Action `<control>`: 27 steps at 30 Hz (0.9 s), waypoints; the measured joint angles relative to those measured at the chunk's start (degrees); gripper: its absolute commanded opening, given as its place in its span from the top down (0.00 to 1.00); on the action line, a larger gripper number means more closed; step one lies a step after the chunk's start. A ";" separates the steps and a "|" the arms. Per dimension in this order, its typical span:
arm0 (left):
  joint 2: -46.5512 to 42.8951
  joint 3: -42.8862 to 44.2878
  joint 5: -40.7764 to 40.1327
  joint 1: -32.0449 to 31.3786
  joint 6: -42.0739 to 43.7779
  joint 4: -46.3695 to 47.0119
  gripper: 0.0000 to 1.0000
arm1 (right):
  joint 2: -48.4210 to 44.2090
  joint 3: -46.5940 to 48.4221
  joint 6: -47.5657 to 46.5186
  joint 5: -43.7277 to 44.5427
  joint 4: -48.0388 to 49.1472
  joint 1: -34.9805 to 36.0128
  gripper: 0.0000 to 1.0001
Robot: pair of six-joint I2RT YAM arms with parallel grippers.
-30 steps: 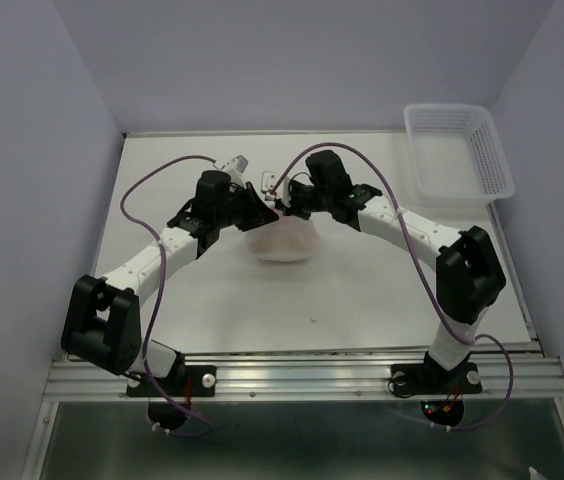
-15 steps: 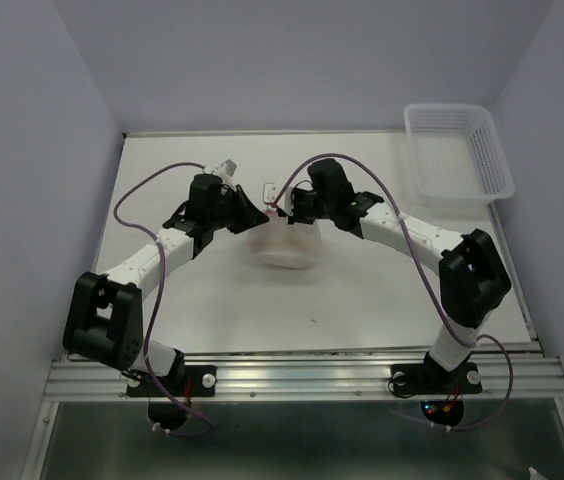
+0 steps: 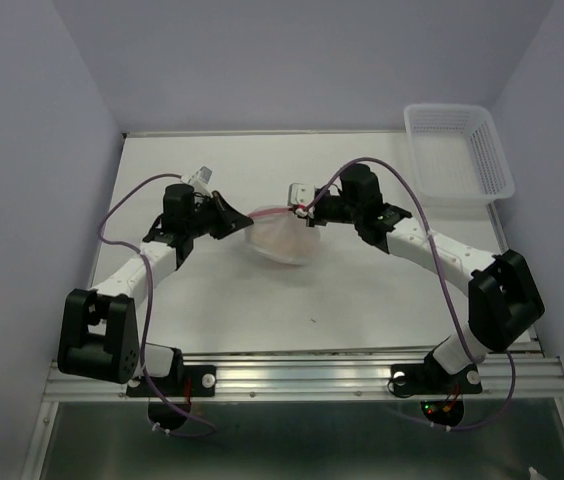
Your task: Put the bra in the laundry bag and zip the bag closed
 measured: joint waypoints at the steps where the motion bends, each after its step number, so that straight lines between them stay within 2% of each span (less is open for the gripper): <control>1: 0.00 -0.39 1.38 0.46 -0.07 0.90 1.00 | -0.31 -0.26 0.33 -0.52 0.42 -0.52 0.99; 8: 2.14 -2.16 8.61 2.43 -0.48 8.13 1.00 | -1.97 -2.91 3.87 -7.74 3.02 -4.26 0.99; 17: 9.46 -0.83 17.51 2.34 0.11 15.41 1.00 | -6.67 -6.82 5.73 -12.00 3.32 -6.47 0.99; 22: 11.67 4.26 18.08 2.03 2.38 14.58 1.00 | -6.78 -6.99 6.08 -11.87 4.22 -7.69 0.98; 27: 17.49 14.14 16.94 0.42 5.73 11.87 1.00 | -5.25 -4.48 5.79 -8.50 5.51 -8.94 0.97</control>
